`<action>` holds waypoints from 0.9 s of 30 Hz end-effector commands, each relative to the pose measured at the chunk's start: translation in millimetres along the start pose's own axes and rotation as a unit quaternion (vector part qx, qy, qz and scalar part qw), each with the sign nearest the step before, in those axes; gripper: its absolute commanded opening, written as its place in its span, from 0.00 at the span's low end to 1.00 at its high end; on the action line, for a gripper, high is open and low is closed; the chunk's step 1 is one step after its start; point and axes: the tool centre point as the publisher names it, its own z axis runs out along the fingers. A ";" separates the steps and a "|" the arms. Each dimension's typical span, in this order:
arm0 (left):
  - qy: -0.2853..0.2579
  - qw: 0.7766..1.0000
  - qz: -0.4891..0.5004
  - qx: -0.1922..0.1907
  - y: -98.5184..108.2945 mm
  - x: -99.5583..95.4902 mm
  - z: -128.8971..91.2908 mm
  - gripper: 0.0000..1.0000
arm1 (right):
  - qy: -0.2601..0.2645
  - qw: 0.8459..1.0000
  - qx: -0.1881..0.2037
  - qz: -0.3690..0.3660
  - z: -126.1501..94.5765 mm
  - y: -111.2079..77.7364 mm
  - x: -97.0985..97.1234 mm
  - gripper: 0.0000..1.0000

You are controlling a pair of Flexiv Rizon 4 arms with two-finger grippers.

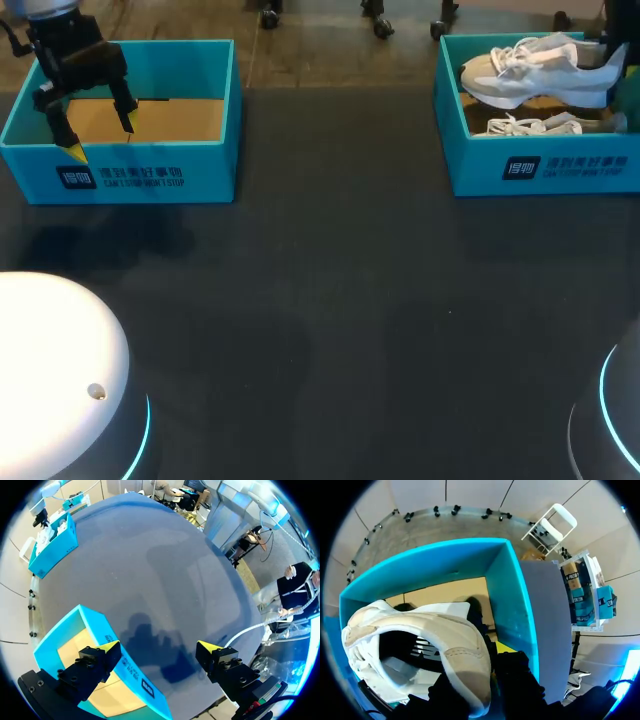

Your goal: Take the shoe out of the shoebox, open the shoe tongue, remove and reinsert the insole, then place the shoe into the shoebox

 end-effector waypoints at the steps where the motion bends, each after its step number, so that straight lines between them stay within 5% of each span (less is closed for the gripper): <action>1: 0.000 1.000 0.000 -0.001 0.2 0.6 0.0 1.00 | -0.005 1.000 0.001 0.003 3.6 4.0 3.7 0.00; 16: 0.000 1.000 0.000 -0.001 0.2 0.6 0.0 1.00 | -0.007 0.999 0.016 0.028 23.4 19.6 4.4 0.00; 27: 0.000 1.000 0.000 -0.001 0.2 0.6 0.0 1.00 | -0.008 0.999 0.048 0.017 46.4 11.2 6.6 0.00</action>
